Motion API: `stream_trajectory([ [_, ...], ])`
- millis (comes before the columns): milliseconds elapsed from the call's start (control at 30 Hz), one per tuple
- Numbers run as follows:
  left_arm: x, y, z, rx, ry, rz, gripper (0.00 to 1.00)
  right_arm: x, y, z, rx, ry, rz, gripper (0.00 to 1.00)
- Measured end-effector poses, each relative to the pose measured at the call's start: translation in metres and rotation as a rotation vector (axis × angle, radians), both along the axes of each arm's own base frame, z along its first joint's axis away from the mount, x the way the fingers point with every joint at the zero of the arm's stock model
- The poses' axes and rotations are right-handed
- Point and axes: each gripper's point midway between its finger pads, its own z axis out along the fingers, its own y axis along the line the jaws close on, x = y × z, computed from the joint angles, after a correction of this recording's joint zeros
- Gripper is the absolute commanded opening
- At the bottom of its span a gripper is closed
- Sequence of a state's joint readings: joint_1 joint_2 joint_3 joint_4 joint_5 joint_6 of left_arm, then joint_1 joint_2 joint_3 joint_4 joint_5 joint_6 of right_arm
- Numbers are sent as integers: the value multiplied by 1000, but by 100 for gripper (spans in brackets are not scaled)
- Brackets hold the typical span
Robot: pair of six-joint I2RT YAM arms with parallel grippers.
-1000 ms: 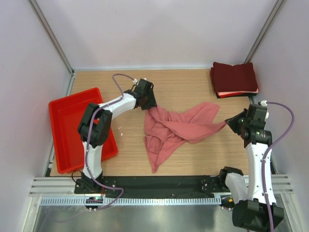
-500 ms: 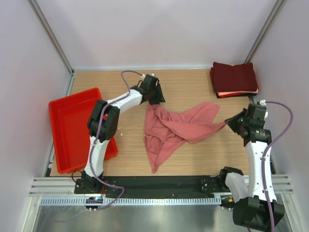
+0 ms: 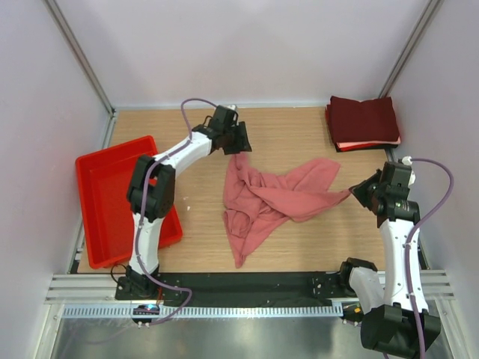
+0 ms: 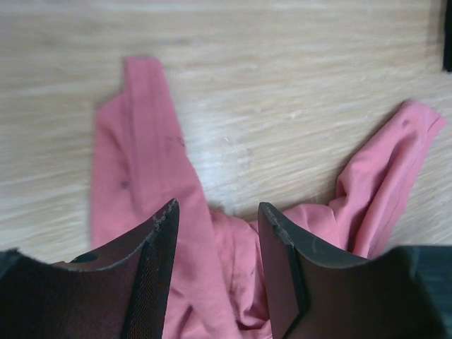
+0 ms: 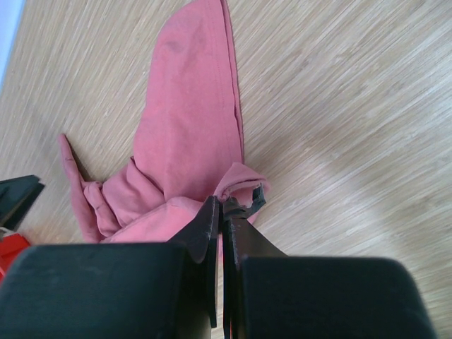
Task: Fold and stack the t-shirts
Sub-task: Flatten the tshirt out
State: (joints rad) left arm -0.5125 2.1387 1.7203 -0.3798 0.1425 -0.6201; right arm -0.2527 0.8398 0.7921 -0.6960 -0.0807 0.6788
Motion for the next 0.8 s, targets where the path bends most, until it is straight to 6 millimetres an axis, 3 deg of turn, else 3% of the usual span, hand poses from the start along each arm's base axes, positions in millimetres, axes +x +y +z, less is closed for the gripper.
stream_trajectory([
  [133, 18, 24, 16, 1, -40, 30, 47, -3, 1, -6, 3, 9, 1, 1],
  [233, 27, 35, 12, 17, -41, 36, 47, -4, 2, -7, 6, 12, 4, 1],
  [633, 52, 17, -50, 75, -12, -49, 45, -8, 9, -14, 28, 1, 30, 1],
  [800, 57, 19, -57, 94, -17, -38, 46, -8, 10, -14, 27, 2, 36, 1],
])
